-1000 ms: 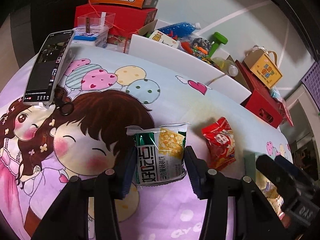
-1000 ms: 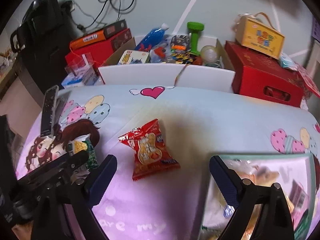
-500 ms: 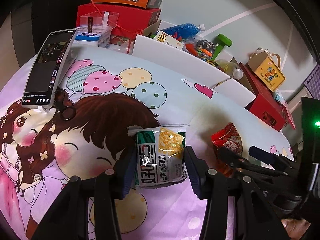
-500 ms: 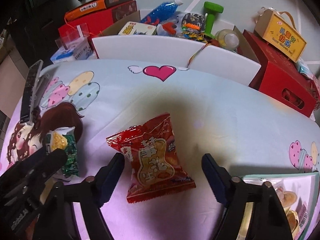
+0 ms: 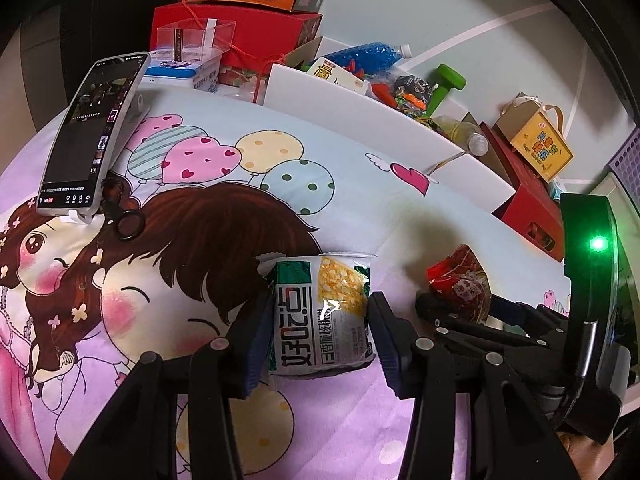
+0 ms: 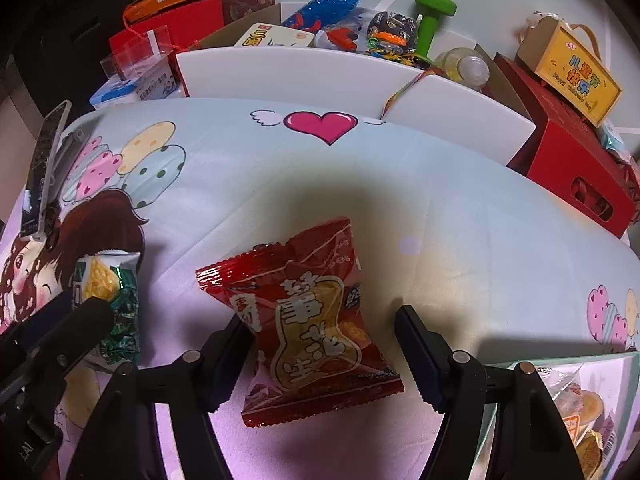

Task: Organize snacks
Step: 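Grasp the red peanut candy bag with the right tool while the left tool holds the pack, then carry the green-white pack over the tray with the left tool while the right tool carries the red bag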

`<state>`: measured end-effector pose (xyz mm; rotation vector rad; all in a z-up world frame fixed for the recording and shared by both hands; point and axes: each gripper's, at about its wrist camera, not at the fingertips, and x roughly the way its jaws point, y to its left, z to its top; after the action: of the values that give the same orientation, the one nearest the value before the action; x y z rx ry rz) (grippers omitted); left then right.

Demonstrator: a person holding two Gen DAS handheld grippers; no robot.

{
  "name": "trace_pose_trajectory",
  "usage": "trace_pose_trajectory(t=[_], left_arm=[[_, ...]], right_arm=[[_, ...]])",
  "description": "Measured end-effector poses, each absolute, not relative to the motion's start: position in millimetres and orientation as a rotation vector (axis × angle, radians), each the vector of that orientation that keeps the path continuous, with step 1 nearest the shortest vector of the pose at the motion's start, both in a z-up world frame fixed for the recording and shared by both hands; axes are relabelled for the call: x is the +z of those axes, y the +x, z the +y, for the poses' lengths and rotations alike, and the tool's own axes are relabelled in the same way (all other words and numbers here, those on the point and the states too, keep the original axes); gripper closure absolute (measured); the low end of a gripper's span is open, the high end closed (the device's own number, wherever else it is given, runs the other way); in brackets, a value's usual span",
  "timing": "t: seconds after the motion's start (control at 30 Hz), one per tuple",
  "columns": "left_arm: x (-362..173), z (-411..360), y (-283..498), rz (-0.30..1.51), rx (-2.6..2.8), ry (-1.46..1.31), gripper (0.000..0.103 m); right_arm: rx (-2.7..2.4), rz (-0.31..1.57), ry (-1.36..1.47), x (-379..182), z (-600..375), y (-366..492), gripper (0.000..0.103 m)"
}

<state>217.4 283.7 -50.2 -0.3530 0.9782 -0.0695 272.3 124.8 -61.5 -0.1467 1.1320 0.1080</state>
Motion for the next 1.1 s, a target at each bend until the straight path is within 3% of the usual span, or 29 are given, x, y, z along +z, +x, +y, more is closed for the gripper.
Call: trace_pose_trajectory(t=[0.23,1.1], left_arm=[[-49.9,284.0,217.4,0.979,-0.070,-0.355,0.053],[-45.3,282.0,214.8,0.994,-0.078,-0.368,0.053]], right_arm=[[0.116,1.125,-0.163,-60.4,133.9,269.9,0.042],[0.092,1.072,-0.187,-39.6,131.0,246.9,0.051]])
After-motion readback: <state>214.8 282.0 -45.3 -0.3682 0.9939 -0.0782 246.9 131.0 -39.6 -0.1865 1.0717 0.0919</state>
